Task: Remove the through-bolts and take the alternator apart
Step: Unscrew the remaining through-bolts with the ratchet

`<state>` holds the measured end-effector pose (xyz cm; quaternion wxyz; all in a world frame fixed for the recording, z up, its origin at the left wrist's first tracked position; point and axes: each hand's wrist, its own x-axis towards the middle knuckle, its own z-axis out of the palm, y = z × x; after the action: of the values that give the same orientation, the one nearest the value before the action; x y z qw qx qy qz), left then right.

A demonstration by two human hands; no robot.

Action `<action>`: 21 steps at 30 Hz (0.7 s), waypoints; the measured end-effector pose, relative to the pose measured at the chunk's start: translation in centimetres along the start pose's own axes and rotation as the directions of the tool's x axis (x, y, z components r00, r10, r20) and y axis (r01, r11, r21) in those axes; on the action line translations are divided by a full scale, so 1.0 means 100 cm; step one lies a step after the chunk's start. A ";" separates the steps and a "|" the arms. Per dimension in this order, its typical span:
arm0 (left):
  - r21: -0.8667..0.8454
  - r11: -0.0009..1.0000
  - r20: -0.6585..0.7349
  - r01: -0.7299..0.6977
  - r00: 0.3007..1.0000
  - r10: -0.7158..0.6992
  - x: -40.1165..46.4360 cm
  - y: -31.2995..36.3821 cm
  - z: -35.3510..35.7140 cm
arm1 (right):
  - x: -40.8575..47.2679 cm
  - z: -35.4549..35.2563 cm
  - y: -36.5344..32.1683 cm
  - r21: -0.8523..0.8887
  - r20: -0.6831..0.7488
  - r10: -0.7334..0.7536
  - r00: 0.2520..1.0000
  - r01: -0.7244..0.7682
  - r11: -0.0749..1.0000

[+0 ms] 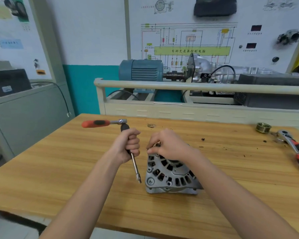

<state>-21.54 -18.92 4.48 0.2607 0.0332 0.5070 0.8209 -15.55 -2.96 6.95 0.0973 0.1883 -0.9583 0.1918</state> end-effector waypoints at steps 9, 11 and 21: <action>-0.126 0.965 0.174 0.232 0.962 -0.209 0.024 -0.041 -0.031 | -0.002 0.010 0.001 0.008 -0.088 -0.034 0.996 0.035 0.999; -0.106 0.966 0.201 0.236 0.956 -0.212 0.027 -0.049 -0.032 | -0.002 0.011 0.000 -0.010 -0.128 -0.042 0.991 0.041 0.999; -0.228 0.965 0.193 0.129 0.977 -0.085 0.036 -0.076 -0.042 | -0.004 0.009 0.002 0.074 -0.155 -0.062 0.986 0.074 0.995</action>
<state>-22.98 -17.96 -4.79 0.3521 0.0488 0.3797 0.8541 -15.38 -3.05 5.94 0.1690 0.2094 -0.9327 0.2401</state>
